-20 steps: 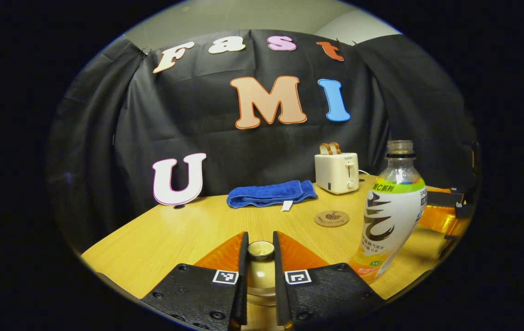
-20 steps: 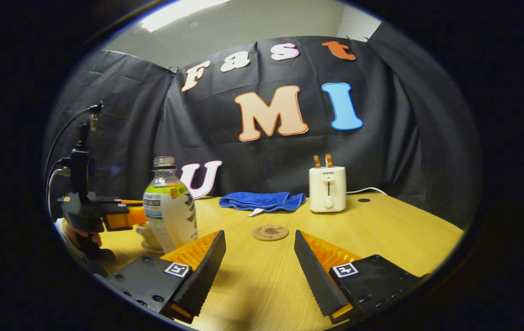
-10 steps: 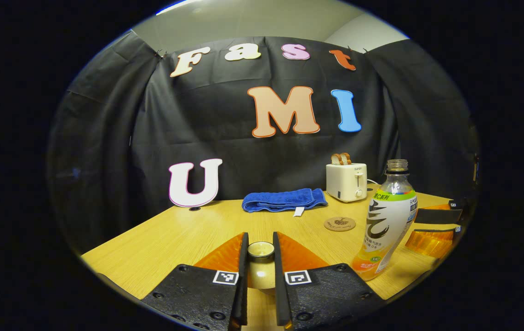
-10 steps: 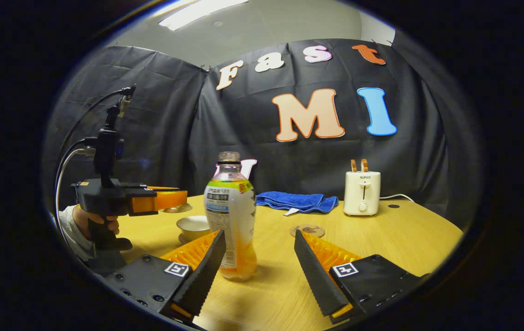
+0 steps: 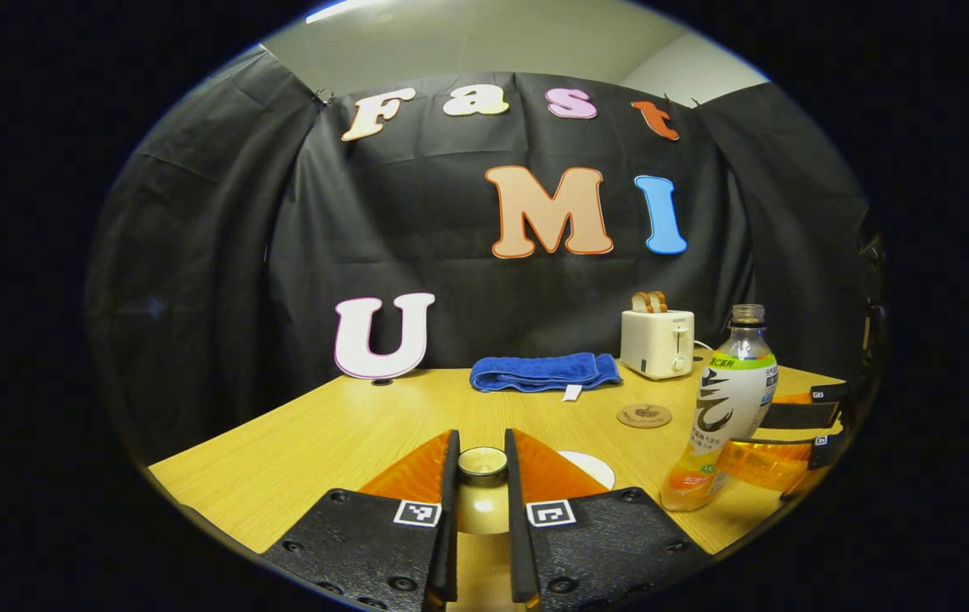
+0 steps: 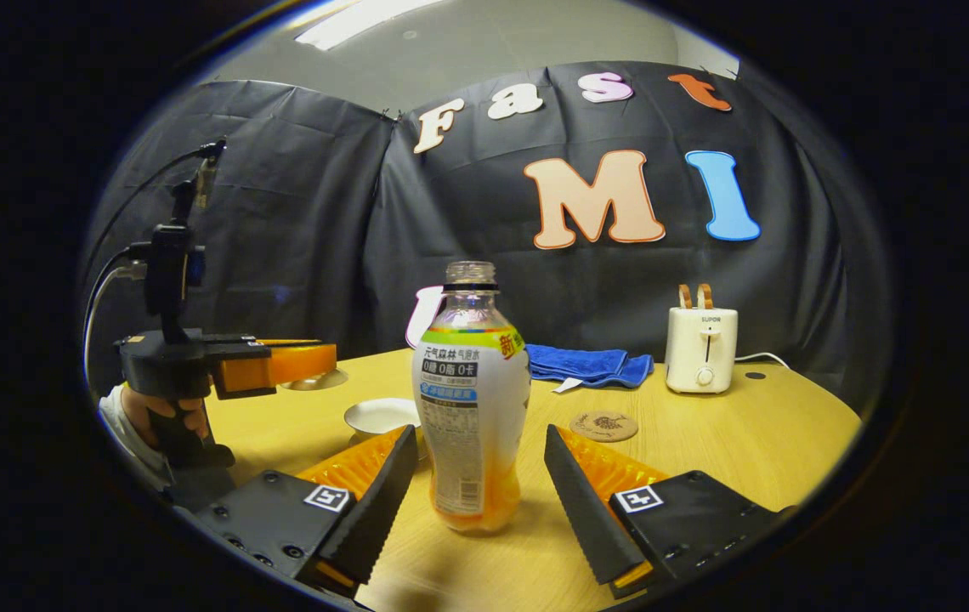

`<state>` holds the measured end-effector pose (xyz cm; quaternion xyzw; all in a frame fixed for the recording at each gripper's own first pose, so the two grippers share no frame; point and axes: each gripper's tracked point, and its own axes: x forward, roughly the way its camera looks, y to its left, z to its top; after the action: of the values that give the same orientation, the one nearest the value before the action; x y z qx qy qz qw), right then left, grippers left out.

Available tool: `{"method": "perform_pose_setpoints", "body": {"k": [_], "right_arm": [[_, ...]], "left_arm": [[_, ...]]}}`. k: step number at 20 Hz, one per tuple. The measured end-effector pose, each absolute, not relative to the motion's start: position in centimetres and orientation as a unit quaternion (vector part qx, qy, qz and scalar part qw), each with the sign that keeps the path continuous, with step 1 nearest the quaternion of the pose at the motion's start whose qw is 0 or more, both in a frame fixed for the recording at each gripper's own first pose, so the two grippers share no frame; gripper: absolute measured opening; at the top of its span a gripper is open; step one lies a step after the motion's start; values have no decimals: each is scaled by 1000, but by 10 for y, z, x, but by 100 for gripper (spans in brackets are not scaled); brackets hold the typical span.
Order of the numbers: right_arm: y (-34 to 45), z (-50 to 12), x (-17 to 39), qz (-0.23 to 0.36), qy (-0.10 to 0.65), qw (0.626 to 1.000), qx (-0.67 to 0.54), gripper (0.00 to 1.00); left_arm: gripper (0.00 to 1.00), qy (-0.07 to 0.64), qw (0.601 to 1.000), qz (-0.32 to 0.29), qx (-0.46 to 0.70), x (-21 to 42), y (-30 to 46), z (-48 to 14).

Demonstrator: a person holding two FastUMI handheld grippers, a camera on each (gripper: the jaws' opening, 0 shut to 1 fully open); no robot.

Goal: Open the teacup lid with one hand, grasp the water bottle and pour water into the teacup with the other hand; after pouring, place the water bottle on the coaster and then close the teacup lid.

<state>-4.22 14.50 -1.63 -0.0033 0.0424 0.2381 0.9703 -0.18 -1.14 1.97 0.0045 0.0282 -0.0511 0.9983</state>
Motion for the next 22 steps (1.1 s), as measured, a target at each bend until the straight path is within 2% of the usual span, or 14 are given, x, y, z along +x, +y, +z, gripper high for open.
{"method": "perform_pose_setpoints", "body": {"k": [6,8,11,13,15,16,22], "right_arm": [[163,-26,-33,243,69,967,-22,94],[166,-25,-31,242,67,967,-42,74],[170,-22,-29,236,49,967,-89,72],[169,-19,-25,225,33,963,-144,75],[166,-19,-17,209,15,956,-207,72],[163,-20,-12,196,8,951,-240,75],[165,-30,7,164,-21,902,-399,72]], "left_arm": [[22,24,999,-45,-9,-4,-2,21],[21,24,999,-40,-16,-5,5,18],[22,26,999,-32,-17,-8,15,15],[22,28,999,-29,-21,-10,22,12],[22,29,999,-25,-28,-11,27,11],[22,28,999,-22,-29,-11,30,12],[22,24,999,-11,-34,-15,44,10]]}}
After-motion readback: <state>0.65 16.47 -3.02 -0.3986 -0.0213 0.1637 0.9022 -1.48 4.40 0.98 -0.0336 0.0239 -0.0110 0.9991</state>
